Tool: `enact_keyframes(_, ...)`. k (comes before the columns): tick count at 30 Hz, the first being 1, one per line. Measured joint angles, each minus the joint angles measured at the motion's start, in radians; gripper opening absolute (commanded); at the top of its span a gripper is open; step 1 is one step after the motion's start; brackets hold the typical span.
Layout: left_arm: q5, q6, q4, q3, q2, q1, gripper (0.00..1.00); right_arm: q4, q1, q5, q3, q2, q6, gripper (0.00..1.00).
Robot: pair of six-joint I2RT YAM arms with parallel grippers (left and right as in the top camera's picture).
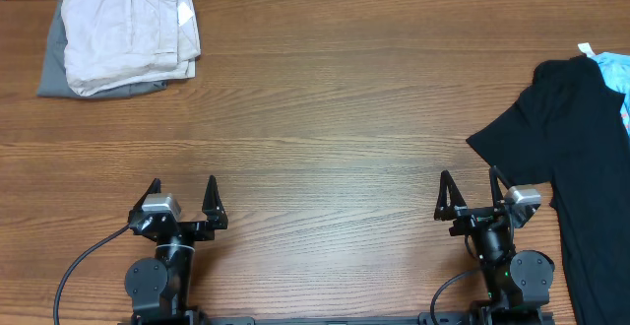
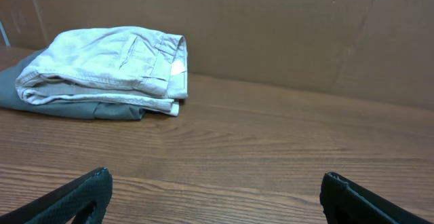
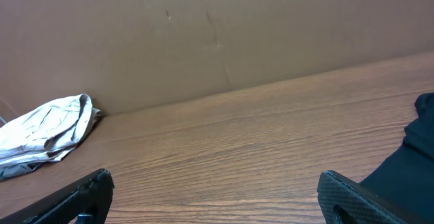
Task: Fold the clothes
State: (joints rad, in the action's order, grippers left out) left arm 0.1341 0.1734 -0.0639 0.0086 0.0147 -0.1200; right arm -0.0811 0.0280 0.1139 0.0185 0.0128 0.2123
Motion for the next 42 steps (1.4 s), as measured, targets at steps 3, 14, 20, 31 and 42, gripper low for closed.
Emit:
enact_keyframes(3,0.000,0.000,0.000,0.000,0.000,0.000,1.00,0.000,0.000,0.000,0.000,0.000,0.000,1.00)
enact_keyframes(14,0.000,0.000,0.000,0.000,0.000,0.000,1.00,0.000,0.000,0.001,0.000,0.000,0.000,1.00)
enact_keyframes(20,0.000,0.000,0.000,0.000,0.000,0.000,1.00,0.000,0.000,0.001,0.000,0.000,0.000,1.00)
enact_keyframes(31,0.000,0.000,0.000,0.000,0.000,0.000,1.00,0.000,0.000,0.000,0.000,0.000,0.000,1.00)
enact_keyframes(42,0.000,0.000,0.000,0.000,0.000,0.000,1.00,0.035,0.000,0.089,0.000,0.000,0.067,1.00)
